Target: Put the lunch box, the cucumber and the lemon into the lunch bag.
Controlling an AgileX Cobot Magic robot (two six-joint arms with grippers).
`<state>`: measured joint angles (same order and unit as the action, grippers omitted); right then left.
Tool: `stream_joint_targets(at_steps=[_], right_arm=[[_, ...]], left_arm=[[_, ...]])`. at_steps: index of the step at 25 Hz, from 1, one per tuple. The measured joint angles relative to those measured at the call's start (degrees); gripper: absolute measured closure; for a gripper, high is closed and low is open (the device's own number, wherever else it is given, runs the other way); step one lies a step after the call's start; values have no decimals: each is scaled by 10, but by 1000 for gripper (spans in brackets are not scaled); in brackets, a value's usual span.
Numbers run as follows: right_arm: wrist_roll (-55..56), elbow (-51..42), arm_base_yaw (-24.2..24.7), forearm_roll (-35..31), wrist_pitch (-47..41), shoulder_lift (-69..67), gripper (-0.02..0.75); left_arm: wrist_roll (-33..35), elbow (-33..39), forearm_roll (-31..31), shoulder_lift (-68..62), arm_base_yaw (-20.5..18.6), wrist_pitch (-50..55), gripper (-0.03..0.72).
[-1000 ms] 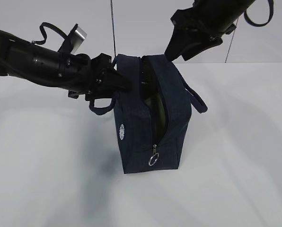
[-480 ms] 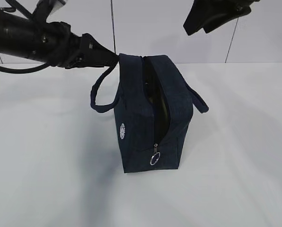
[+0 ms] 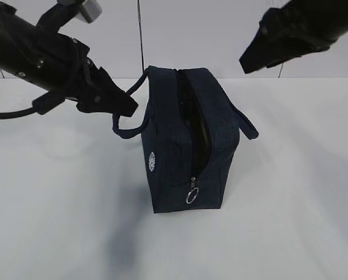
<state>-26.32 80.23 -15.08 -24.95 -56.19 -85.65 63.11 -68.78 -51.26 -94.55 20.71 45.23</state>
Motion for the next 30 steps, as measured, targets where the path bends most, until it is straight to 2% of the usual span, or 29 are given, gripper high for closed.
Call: stream_joint_targets(at_steps=[7, 14, 16, 19, 24, 30], right_arm=[[-41, -167, 0, -27, 104, 114, 358], [-50, -193, 0, -31, 127, 150, 358], [-50, -194, 0, -31, 128, 150, 358], [-50, -194, 0, -31, 128, 150, 358], [-51, -194, 0, -27, 129, 173, 358], [-51, -196, 0, -25, 128, 215, 358]], left_arm=[[-98, 0, 173, 10, 71, 3, 337], [-231, 0, 427, 87, 79, 54, 344], [-263, 0, 507, 116, 79, 80, 365], [-302, 0, 587, 159, 79, 128, 408], [-341, 0, 612, 250, 79, 174, 428], [-392, 10, 588, 383, 79, 175, 431]])
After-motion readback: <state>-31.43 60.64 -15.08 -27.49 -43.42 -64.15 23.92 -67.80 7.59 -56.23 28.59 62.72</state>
